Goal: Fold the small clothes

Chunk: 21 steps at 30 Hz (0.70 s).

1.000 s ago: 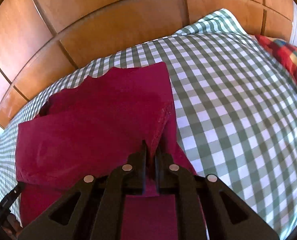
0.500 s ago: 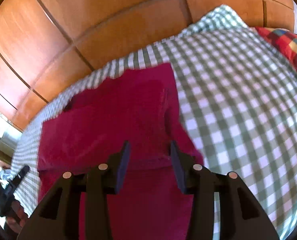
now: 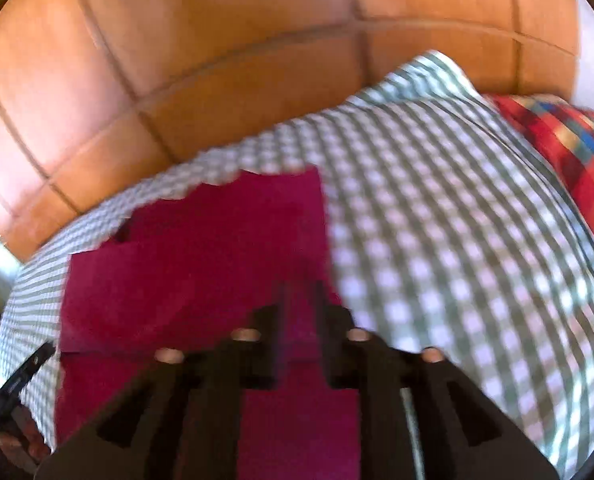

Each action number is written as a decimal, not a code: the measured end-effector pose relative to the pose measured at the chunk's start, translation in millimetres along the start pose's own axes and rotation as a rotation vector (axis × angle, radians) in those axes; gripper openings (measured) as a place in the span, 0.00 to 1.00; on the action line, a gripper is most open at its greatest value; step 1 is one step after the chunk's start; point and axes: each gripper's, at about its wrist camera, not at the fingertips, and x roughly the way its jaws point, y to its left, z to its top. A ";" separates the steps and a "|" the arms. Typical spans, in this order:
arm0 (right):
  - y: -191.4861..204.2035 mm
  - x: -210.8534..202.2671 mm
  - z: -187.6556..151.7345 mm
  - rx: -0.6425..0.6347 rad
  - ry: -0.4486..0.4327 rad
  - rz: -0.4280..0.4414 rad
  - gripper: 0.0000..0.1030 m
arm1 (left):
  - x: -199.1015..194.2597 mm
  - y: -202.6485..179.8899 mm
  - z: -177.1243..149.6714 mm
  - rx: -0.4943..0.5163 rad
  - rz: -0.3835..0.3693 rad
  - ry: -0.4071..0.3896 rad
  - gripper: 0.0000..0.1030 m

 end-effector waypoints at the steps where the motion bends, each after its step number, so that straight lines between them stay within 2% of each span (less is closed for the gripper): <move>1: 10.7 5.2 1.4 -0.043 -0.010 0.002 0.48 | 0.4 -6.4 6.7 0.025 0.030 -0.022 0.33; 5: 39.1 40.0 8.9 -0.108 0.036 -0.016 0.46 | 13.5 -20.0 20.8 0.046 0.079 -0.028 0.33; 10: 33.1 87.5 11.9 -0.125 0.087 -0.097 0.45 | 41.0 -30.3 22.4 0.087 0.123 -0.003 0.33; 15: 28.0 103.5 6.0 -0.163 0.039 -0.118 0.47 | 68.6 -25.4 12.4 0.108 0.155 0.034 0.33; 18: 29.6 104.7 -0.7 -0.189 -0.009 -0.129 0.48 | 74.7 -21.5 7.4 0.114 0.151 0.026 0.33; 21: 27.9 104.0 1.3 -0.181 -0.019 -0.120 0.49 | 77.0 -19.7 3.1 0.110 0.144 0.017 0.33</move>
